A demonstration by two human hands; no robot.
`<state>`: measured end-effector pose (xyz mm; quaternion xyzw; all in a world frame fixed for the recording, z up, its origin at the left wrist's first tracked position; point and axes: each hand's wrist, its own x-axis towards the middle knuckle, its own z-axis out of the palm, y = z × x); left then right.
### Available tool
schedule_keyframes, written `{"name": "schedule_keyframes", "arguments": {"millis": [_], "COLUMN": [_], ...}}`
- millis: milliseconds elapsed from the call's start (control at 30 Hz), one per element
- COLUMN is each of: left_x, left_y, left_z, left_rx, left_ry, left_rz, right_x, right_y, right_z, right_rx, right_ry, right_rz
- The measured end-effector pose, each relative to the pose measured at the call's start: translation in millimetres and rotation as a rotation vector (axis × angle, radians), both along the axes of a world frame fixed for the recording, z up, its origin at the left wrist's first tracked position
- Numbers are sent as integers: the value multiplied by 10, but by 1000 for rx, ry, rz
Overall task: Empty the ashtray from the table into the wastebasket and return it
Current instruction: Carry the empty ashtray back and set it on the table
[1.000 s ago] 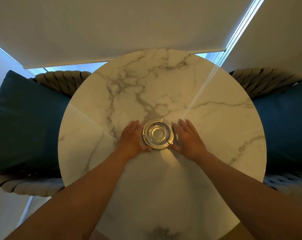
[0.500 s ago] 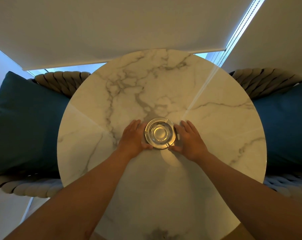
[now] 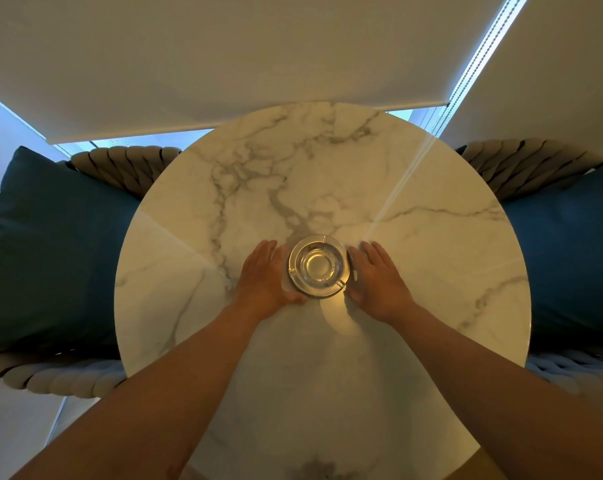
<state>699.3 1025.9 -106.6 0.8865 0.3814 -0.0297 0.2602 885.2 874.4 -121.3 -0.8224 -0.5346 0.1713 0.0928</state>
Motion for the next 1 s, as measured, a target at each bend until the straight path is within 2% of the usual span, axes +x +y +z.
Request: {"name": "schedule_keyframes", "arguments": {"millis": [233, 833, 1000], "left_x": [56, -19, -175], "left_y": [-29, -26, -103], "left_z": [0, -13, 27], "left_rx": [-10, 1, 6], "left_ry": [61, 41, 46], "left_rz": [-27, -44, -49], "right_x": [-59, -91, -149], "right_y": [15, 31, -71], "right_z": [-13, 128, 215], "right_rx": [-79, 30, 20], "right_ry": [26, 7, 126], "right_rz": [14, 23, -27]}}
